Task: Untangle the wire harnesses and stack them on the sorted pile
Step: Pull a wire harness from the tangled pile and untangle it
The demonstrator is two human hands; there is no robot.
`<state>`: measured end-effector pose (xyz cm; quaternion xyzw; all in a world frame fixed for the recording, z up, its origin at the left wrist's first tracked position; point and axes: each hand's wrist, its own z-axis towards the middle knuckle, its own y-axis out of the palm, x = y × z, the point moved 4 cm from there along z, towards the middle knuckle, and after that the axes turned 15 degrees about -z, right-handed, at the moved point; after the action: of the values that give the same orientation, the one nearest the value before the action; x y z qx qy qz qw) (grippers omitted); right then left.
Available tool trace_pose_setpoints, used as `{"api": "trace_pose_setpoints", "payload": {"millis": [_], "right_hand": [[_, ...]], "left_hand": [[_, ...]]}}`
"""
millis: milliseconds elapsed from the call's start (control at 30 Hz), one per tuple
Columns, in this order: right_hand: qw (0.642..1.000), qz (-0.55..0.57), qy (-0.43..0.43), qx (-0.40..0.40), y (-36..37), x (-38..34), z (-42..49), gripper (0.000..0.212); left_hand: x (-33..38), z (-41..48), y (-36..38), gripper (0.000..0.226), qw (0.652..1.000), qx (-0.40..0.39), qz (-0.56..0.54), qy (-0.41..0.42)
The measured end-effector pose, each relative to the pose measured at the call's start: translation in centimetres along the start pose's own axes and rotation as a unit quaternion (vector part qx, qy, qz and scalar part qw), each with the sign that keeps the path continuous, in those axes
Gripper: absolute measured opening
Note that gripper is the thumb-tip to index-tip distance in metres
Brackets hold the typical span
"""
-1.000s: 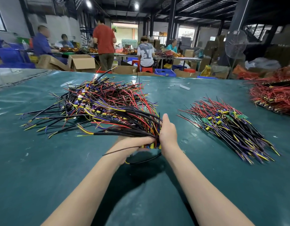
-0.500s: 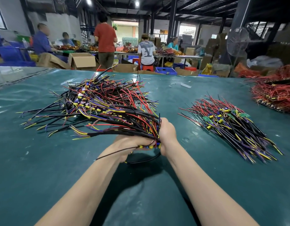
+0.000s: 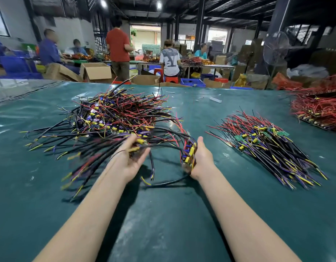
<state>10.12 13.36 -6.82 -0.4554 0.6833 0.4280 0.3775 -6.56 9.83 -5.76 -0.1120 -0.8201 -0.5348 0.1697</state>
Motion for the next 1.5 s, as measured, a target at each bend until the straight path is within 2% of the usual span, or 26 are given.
{"api": "trace_pose_setpoints", "payload": {"millis": [67, 133, 200, 300, 367, 400, 467, 533, 600, 733, 900, 1067, 1200, 1333, 1400, 1467, 1500], "right_hand": [[1.0, 0.006, 0.004, -0.003, -0.4, 0.1, 0.1, 0.038], [1.0, -0.008, -0.004, -0.026, 0.1, 0.2, 0.0, 0.037], [0.999, 0.004, -0.014, -0.048, 0.5, 0.1, -0.2, 0.035], [0.996, 0.04, -0.056, -0.063, 0.5, -0.2, -0.1, 0.03], [0.991, 0.036, -0.097, -0.088, 1.1, -0.4, -0.4, 0.028], [0.987, 0.036, -0.114, -0.104, 1.4, -0.6, -0.5, 0.028], [0.979, 0.037, -0.137, -0.146, 2.2, -0.9, -1.2, 0.026], [0.969, 0.017, -0.156, -0.193, 2.9, -1.2, -1.7, 0.025], [0.96, -0.016, -0.168, -0.225, 3.2, -1.3, -2.2, 0.026], [0.949, -0.056, -0.16, -0.265, 3.5, -1.3, -3.0, 0.021], [0.94, -0.083, -0.184, -0.274, 3.1, -1.7, -3.3, 0.017], [0.935, -0.089, -0.216, -0.268, 3.3, -1.7, -3.4, 0.02], [0.941, -0.011, -0.179, -0.285, 3.7, -1.1, -3.3, 0.021], [0.953, 0.086, -0.132, -0.26, 3.3, -1.3, -2.7, 0.024], [0.967, 0.118, -0.112, -0.197, 2.4, -1.2, -1.9, 0.023], [0.978, 0.135, -0.103, -0.119, 1.4, -0.9, -1.1, 0.024], [0.982, 0.135, -0.105, -0.084, 1.0, -0.7, -0.7, 0.025]], "left_hand": [[0.3, 0.2, -0.7, 0.05, 0.988, 0.029, -0.153, -0.018], [0.3, 0.2, -0.7, 0.075, 0.972, 0.028, -0.226, -0.048], [-0.2, -0.1, -0.2, 0.091, 0.978, 0.01, -0.196, -0.069], [-0.9, -1.0, 0.8, 0.099, 0.99, -0.004, -0.107, -0.089], [-1.4, -1.5, 1.7, 0.092, 0.995, -0.052, -0.027, -0.083], [-1.9, -1.9, 2.2, 0.082, 0.992, -0.093, 0.023, -0.076], [-2.9, -2.6, 3.1, 0.046, 0.978, -0.156, 0.132, -0.035], [-3.0, -2.7, 3.4, 0.028, 0.952, -0.177, 0.24, 0.072], [-2.5, -2.6, 3.3, 0.021, 0.926, -0.17, 0.289, 0.172], [-1.4, -2.2, 2.7, 0.02, 0.907, -0.182, 0.307, 0.222], [-1.1, -1.6, 2.5, 0.016, 0.912, -0.214, 0.295, 0.187], [-0.7, -1.5, 2.6, 0.023, 0.919, -0.223, 0.273, 0.175], [-1.1, -1.5, 2.9, 0.039, 0.921, -0.245, 0.271, 0.136], [-0.9, -0.9, 2.3, 0.015, 0.934, -0.215, 0.264, 0.112], [-1.2, -0.4, 1.6, 0.005, 0.917, -0.171, 0.334, 0.139], [-1.8, -0.1, 1.2, 0.012, 0.893, -0.137, 0.391, 0.177], [-1.9, 0.0, 1.1, 0.014, 0.895, -0.121, 0.384, 0.192]]}}
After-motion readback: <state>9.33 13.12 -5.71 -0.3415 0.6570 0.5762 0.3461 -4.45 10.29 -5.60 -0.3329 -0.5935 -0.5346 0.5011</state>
